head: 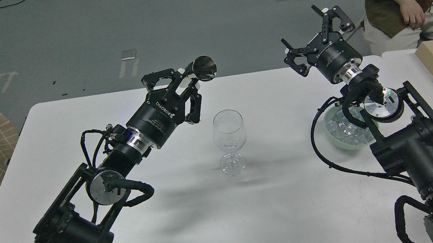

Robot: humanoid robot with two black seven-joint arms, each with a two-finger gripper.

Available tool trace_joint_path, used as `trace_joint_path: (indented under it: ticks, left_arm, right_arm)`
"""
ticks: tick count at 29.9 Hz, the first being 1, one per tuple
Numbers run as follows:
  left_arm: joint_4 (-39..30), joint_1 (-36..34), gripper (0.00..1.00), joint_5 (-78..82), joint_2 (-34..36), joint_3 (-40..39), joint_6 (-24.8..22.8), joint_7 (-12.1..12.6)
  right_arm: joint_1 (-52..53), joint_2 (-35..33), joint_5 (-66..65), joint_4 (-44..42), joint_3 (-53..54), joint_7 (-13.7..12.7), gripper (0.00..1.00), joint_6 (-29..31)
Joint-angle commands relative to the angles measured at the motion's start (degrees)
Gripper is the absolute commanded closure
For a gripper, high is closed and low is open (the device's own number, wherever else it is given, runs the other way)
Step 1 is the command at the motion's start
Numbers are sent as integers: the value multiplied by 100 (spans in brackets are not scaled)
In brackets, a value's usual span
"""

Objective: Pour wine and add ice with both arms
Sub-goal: 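Tilt the jigger over the wine glass with the left gripper to pour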

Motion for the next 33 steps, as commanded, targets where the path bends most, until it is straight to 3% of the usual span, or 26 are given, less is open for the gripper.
trace_joint_path:
  ticks: [1, 33]
  left_arm:
    - [-2, -62, 100, 7, 0, 107, 9, -6]
    - [42, -159, 100, 270, 44, 266, -26, -42]
  right_arm:
    - [0, 0, 0, 0, 0, 0, 0, 0]
    - [0, 0, 0, -9, -9, 0, 0, 0]
